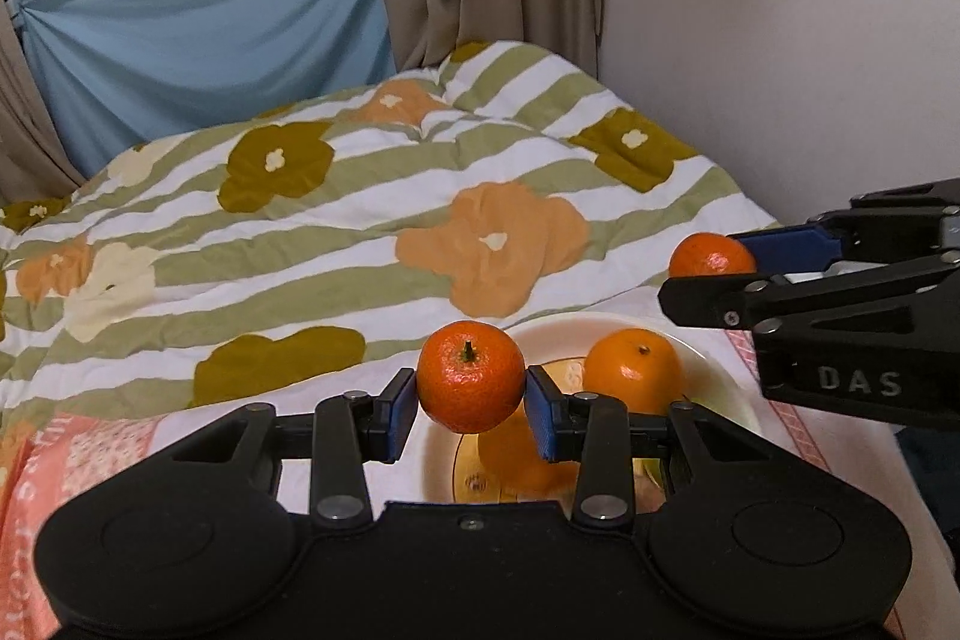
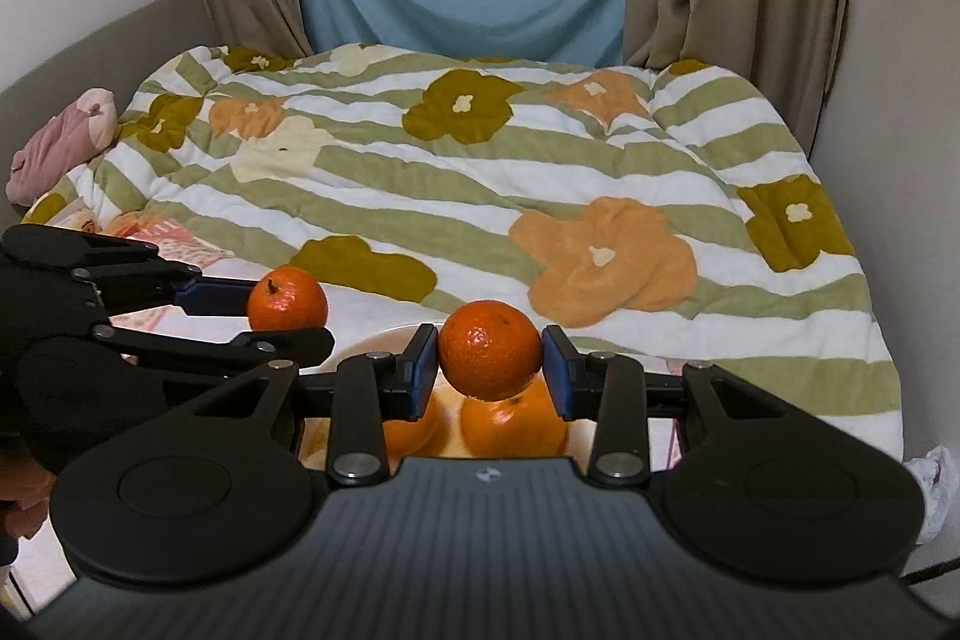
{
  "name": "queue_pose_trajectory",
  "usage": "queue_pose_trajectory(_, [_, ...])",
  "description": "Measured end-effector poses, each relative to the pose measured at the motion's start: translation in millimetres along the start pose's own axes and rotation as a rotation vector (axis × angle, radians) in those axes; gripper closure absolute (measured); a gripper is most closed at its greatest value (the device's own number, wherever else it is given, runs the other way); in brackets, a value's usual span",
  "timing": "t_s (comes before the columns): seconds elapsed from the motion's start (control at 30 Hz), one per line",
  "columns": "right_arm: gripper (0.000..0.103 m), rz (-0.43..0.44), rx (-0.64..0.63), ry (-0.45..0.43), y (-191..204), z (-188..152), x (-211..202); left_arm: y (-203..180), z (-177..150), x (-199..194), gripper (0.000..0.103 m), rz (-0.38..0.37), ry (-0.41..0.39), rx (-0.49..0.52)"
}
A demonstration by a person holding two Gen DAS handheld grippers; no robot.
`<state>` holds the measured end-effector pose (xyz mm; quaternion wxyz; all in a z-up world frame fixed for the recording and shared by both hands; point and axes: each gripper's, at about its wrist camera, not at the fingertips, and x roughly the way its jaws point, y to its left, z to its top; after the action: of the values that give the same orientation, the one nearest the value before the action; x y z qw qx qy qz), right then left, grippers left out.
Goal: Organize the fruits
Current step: 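Carry both held oranges over the cream bowl, then lower both oranges into the bowl and open both grippers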
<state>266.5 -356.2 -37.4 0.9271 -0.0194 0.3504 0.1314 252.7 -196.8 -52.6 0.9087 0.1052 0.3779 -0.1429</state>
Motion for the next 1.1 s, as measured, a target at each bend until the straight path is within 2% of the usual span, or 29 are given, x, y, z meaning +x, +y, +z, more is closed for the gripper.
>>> queue_pose_trajectory(0.3, [0.051,0.024,0.012,0.050,-30.6,-2.5,45.3,-5.3,9.4,56.9,0.061,-0.004,0.069,0.004])
queue_pose_trajectory(0.53, [0.051,0.028,0.031,0.068,-44.4,-4.9,61.4,-17.4,12.0,82.5,0.059,-0.022,0.097,0.032])
queue_pose_trajectory(0.57, [0.051,0.028,0.033,0.069,-45.4,-4.8,62.3,-18.6,12.1,83.1,0.057,-0.024,0.095,0.035])
queue_pose_trajectory(0.6, [0.051,0.029,0.035,0.070,-46.4,-4.5,63.2,-19.6,12.0,82.4,0.043,-0.020,0.090,0.039])
queue_pose_trajectory(0.63, [0.051,0.031,0.038,0.071,-47.4,-4.5,64.1,-20.1,12.3,81.4,0.024,-0.017,0.085,0.046])
queue_pose_trajectory(0.7, [0.051,0.036,0.045,0.072,-47.7,-4.5,64.7,-21.0,12.0,75.1,0.014,-0.003,0.064,0.060])
queue_pose_trajectory(0.93, [0.051,0.055,0.035,0.076,-44.2,-1.3,66.8,-8.0,4.2,53.9,0.014,-0.003,0.068,0.011])
queue_pose_trajectory(1.1, [0.051,0.075,0.014,0.078,-34.6,3.0,71.0,-1.8,-5.5,41.3,0.014,0.025,0.069,-0.008])
